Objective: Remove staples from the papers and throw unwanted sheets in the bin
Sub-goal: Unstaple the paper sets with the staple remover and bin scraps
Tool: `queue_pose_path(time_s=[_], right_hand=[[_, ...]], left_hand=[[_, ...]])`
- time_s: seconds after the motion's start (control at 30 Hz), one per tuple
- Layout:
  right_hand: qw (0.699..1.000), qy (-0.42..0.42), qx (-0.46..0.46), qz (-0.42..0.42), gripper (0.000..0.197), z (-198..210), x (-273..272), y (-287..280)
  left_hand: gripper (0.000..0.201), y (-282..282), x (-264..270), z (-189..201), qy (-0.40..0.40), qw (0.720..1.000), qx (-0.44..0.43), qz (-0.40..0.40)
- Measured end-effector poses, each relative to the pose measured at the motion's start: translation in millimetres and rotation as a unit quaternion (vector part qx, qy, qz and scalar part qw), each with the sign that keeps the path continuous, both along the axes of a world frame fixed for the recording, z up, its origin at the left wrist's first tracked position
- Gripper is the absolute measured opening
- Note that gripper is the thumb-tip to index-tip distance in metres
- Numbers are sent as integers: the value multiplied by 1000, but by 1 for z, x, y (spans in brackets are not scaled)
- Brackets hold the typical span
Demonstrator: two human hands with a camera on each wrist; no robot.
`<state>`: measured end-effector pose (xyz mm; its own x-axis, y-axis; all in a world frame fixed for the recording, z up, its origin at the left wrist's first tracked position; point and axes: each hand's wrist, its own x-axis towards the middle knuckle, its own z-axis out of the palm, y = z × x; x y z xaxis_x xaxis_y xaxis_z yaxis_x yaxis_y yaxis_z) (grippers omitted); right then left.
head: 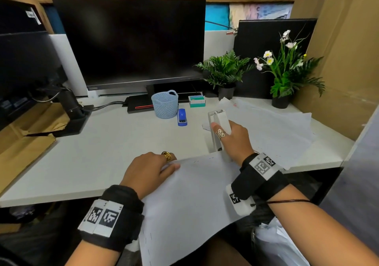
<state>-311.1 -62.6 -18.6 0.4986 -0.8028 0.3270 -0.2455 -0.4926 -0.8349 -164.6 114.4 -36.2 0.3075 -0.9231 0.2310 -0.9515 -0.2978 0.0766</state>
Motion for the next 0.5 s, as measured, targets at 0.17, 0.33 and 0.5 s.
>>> queue_pose_path(time_s=[0.17,0.33,0.5], right_hand=[[1000,-15,12,5,38,-8,4,3],[999,-9,37,26,33,-14,5,5],[998,5,42,46,22,-14,4,3]], left_hand=[[36,1,2,-3,9,1000,-6,-2],[39,3,5,-7,10,1000,7,-2],[39,2,4,-7,22,1000,9,-3]])
